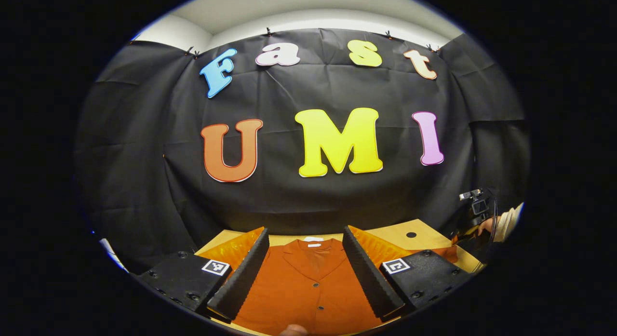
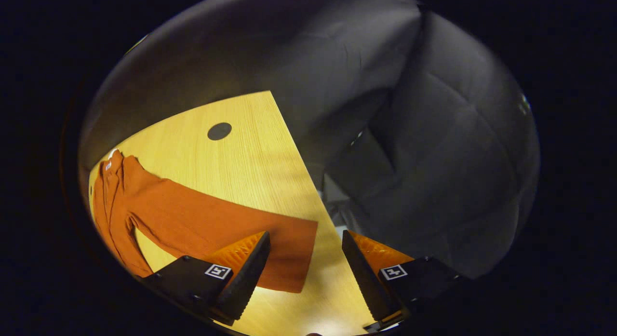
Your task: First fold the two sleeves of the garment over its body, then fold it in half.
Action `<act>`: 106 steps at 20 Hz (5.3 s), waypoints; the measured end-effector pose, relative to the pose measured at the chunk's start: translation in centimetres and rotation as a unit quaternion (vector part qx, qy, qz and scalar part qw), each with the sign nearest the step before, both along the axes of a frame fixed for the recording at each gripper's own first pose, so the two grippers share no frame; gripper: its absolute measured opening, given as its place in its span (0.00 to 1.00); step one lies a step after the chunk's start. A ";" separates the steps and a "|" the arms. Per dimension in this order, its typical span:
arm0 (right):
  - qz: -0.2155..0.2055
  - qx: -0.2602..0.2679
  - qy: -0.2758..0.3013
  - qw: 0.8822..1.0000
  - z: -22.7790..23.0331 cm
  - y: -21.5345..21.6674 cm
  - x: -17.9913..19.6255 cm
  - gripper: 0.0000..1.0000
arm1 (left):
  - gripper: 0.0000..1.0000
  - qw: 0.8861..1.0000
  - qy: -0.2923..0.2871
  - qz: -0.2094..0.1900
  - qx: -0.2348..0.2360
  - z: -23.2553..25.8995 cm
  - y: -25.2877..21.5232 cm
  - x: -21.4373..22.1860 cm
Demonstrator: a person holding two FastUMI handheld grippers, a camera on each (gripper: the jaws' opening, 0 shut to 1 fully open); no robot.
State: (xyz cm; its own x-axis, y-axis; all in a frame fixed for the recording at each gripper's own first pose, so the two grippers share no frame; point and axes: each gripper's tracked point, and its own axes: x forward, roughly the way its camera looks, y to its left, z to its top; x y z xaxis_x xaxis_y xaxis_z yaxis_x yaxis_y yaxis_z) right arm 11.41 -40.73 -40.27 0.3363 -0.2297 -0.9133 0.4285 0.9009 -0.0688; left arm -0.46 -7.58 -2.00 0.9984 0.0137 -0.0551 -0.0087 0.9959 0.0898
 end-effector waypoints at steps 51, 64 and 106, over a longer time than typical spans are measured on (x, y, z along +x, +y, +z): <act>0.182 0.194 0.008 0.964 16.4 38.9 9.8 0.07 | 0.99 0.998 0.024 -0.009 0.050 -4.2 15.2 -1.7; 0.306 0.236 0.005 0.922 11.3 68.8 12.5 0.07 | 0.99 0.994 0.100 0.046 0.021 -9.6 26.5 -4.0; 0.374 0.142 -0.198 0.895 19.8 53.3 -4.4 0.98 | 1.00 0.790 0.427 0.317 -0.304 -33.9 44.2 -0.3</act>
State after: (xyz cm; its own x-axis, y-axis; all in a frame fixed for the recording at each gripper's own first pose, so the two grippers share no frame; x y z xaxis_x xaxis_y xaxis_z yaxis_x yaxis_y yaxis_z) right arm 7.00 12.55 -20.49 0.6081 0.4179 -0.6749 -0.3621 0.9026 0.2326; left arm -0.76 36.64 -35.91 0.3967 0.2070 -0.8943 -0.7178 0.6772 -0.1617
